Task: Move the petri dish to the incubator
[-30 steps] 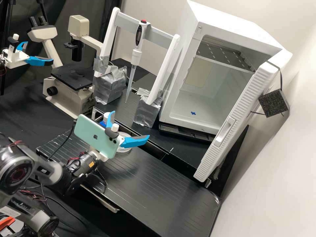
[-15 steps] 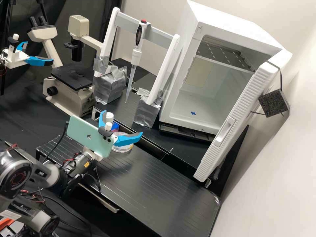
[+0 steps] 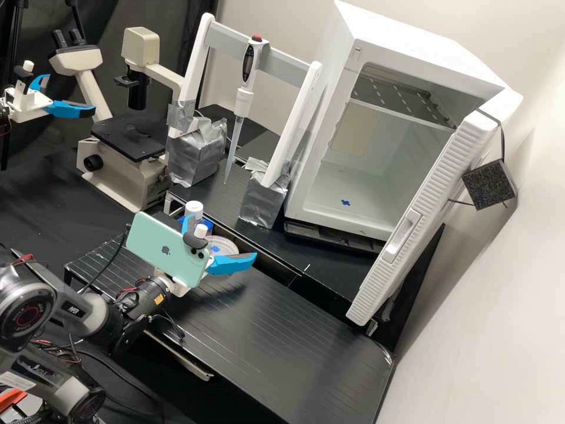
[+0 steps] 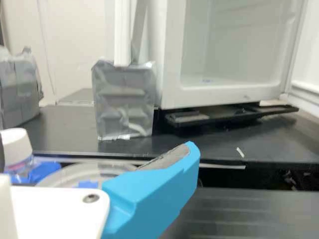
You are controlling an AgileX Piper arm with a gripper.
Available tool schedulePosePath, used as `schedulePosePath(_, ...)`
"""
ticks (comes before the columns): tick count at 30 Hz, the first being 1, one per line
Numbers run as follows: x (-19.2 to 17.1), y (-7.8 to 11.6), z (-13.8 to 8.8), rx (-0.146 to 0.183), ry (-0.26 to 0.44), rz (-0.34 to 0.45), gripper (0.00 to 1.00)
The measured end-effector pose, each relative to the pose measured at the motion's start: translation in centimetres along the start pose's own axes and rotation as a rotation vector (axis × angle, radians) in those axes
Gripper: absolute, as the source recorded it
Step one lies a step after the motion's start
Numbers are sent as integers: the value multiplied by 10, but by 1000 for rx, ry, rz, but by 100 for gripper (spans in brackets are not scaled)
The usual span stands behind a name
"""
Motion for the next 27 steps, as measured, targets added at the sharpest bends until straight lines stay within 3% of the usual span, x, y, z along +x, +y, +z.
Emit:
schedulePosePath(10, 3, -10, 10, -17, -44, -97, 100)
schedulePosePath(25, 5, -4, 21, -14, -15, -83, 100)
schedulePosePath(26, 5, -4, 22, -13, -11, -81, 0)
schedulePosePath(27, 6, -3, 23, -12, -8, -78, 0)
